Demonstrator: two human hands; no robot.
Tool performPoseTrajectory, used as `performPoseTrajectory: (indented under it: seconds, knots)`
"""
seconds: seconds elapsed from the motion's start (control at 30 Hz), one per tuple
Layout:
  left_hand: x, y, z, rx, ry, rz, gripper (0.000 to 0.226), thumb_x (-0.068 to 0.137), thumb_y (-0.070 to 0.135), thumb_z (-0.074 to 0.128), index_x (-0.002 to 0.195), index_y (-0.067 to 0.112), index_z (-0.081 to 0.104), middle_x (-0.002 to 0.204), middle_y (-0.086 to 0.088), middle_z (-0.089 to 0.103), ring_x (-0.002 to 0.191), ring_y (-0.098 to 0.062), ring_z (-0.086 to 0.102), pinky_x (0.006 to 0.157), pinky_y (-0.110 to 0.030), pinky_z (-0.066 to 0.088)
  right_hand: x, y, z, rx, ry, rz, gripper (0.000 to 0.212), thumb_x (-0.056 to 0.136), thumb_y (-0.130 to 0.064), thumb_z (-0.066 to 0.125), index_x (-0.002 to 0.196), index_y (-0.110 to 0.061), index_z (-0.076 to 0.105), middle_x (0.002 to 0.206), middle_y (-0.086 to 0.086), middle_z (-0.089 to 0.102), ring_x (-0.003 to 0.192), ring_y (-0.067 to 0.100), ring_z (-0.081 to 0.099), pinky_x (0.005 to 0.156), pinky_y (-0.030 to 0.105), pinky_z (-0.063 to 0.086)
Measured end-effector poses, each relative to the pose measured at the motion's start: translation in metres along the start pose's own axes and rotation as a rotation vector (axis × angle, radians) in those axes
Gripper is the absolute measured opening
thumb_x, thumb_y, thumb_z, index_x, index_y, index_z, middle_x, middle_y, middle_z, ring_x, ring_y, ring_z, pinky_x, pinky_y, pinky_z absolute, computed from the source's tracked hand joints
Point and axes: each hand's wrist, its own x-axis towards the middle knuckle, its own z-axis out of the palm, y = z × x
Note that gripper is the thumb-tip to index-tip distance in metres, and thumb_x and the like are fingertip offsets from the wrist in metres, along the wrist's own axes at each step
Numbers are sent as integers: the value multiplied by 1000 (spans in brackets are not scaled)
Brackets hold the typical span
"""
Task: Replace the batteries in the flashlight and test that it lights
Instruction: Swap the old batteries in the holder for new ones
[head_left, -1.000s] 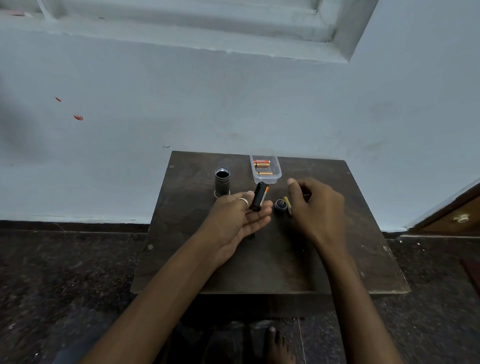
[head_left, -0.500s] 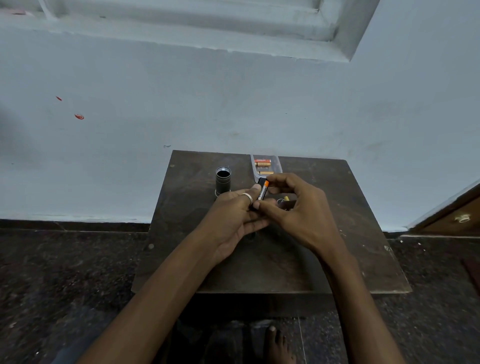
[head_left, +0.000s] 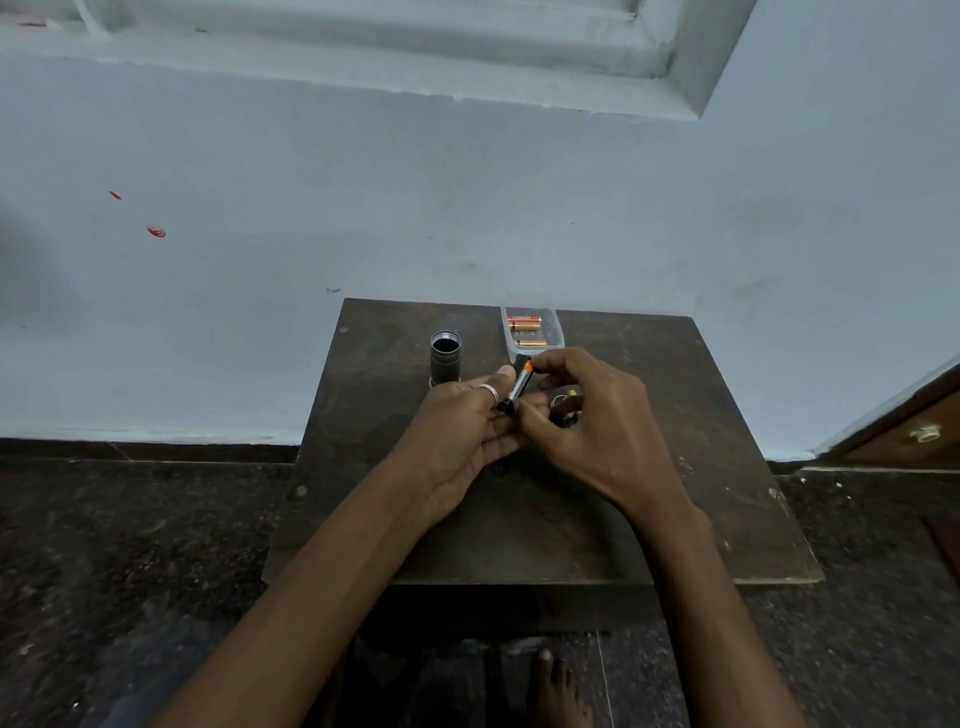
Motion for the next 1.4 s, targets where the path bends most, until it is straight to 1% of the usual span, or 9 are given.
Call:
performPoseTrajectory:
  seconds: [0.1,0.27,0.53,0.7,0.8,1.03,1.2,1.3,1.4]
  knots:
    - [1,-1,-1,24,16,1,26,101,23,55,92,13,77,98,-16,78,93,-22,76,67,-30,61,-1,-1,0,-23,-4,1,35,80,-31,71,112,-16,67,102,-5,70,86,9,65,74,33,59]
    - [0,-1,0,59,28,10,20,101,21,55,103,10,71,98,-14,78,93,-21,75,69,-30,60,-1,-1,1,-21,3,58,35,77,-31,75,108,-18,63,95,-10,66,78,6,63,69,21,54]
    - [-4,-2,7,98,41,22,26,101,20,53,116,5,69,102,-15,77,93,-19,75,71,-29,60,-3,-2,8,-142,44,81,35,71,-44,61,98,-22,55,85,-10,64,72,11,60,67,28,51]
    - [-5,-2,8,81,50,39,26,102,18,52,104,3,73,89,-12,77,82,-15,75,66,-27,60,-2,0,5,-58,14,100,36,71,-36,74,99,-25,54,84,-15,63,75,4,62,70,23,51]
    - [-3,-2,8,69,71,39,26,102,18,53,94,6,73,80,-9,77,77,-14,75,63,-25,59,-1,2,4,20,-29,115,44,70,-40,82,102,-24,56,88,-18,64,84,-2,65,72,13,50]
    - [1,-5,6,44,110,36,22,101,18,55,107,2,69,85,-12,77,83,-18,76,66,-26,59,1,3,7,45,-21,119,46,72,-32,87,97,-26,49,81,-24,60,80,-6,63,65,6,45]
    - [1,-3,7,44,130,51,23,101,21,54,98,5,71,81,-9,78,80,-15,76,66,-26,59,2,2,8,64,7,91,48,70,-30,89,99,-27,52,87,-22,63,86,-6,63,70,3,43]
    - [-1,-2,7,50,141,55,23,102,20,53,93,6,69,78,-5,78,79,-12,76,65,-25,59,4,2,3,87,39,90,40,71,-26,90,95,-24,59,86,-16,65,83,1,63,71,7,45]
    - [-5,-2,9,38,94,56,27,103,18,51,93,4,71,94,-10,79,90,-18,76,71,-26,60,6,-2,1,217,60,135,24,78,-17,85,90,-20,64,80,-12,67,76,0,64,69,7,48]
